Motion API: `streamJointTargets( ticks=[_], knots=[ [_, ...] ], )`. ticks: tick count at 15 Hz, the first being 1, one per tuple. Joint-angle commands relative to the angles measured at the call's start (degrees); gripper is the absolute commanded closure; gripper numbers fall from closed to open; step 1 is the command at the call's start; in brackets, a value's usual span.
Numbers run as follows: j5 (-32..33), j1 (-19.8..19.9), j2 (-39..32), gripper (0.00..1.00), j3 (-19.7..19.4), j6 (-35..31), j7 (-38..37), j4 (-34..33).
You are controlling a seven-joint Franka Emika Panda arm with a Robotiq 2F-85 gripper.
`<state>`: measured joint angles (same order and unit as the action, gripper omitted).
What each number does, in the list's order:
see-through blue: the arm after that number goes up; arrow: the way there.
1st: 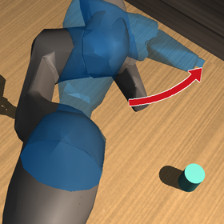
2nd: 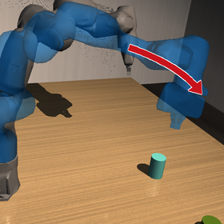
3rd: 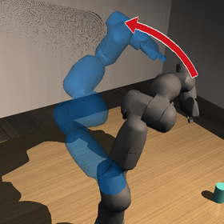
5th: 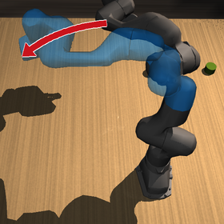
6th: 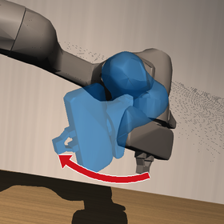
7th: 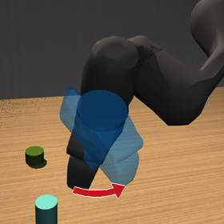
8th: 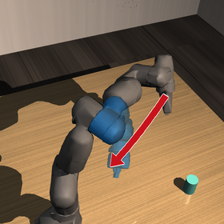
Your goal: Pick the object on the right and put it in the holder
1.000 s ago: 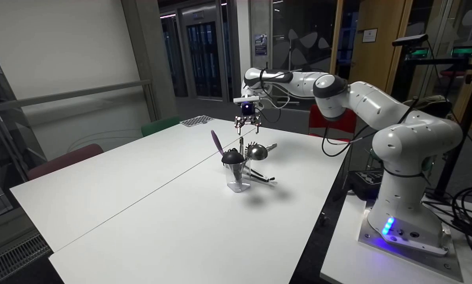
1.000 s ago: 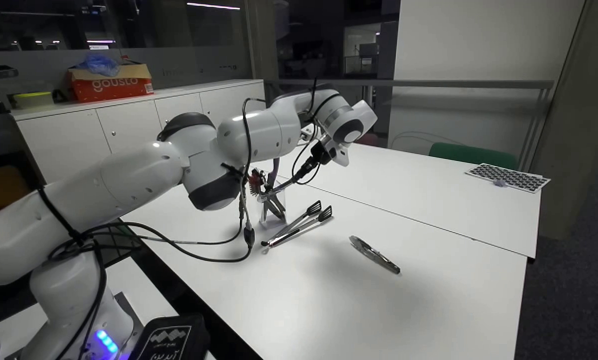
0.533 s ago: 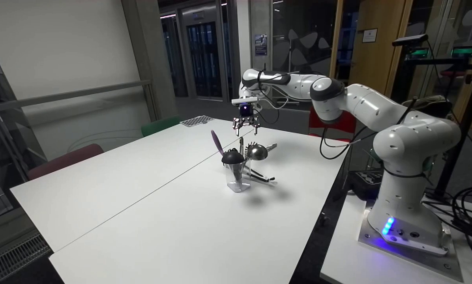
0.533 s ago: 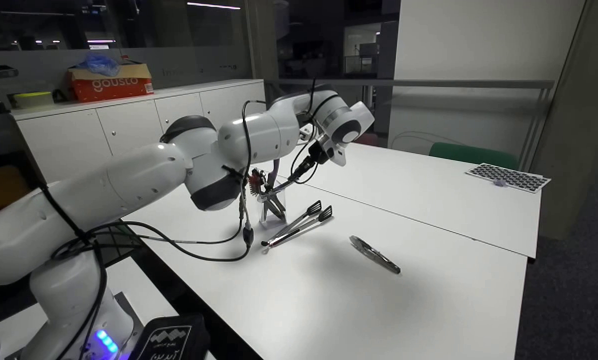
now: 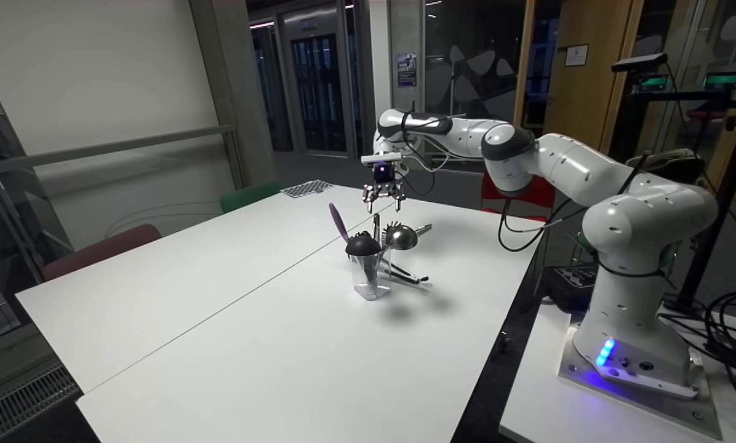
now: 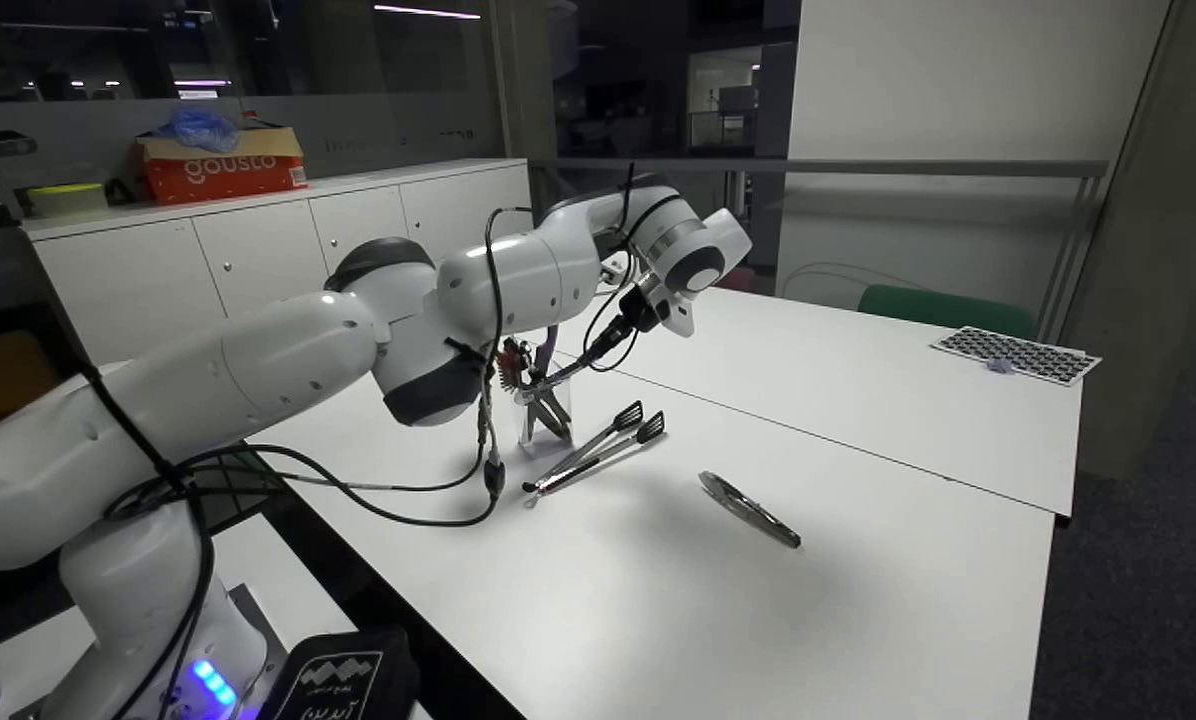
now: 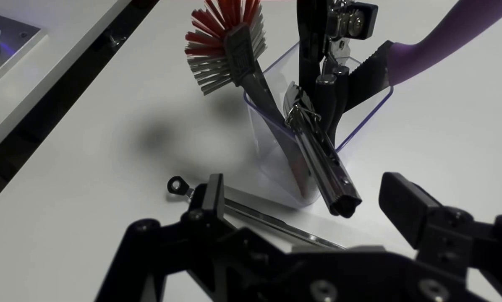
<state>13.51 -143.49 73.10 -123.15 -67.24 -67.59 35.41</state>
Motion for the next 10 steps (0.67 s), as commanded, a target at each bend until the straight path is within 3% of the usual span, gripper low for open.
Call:
streamJointTargets(
  ticks=[1, 10],
  knots=[
    [-0.64, -1.6, 1.04, 0.0, 0.12, 2.64, -0.17, -3.8],
    [-0.4, -2.96, 1.29, 0.0, -0.22, 2.75, -1.0, -4.82]
  ],
)
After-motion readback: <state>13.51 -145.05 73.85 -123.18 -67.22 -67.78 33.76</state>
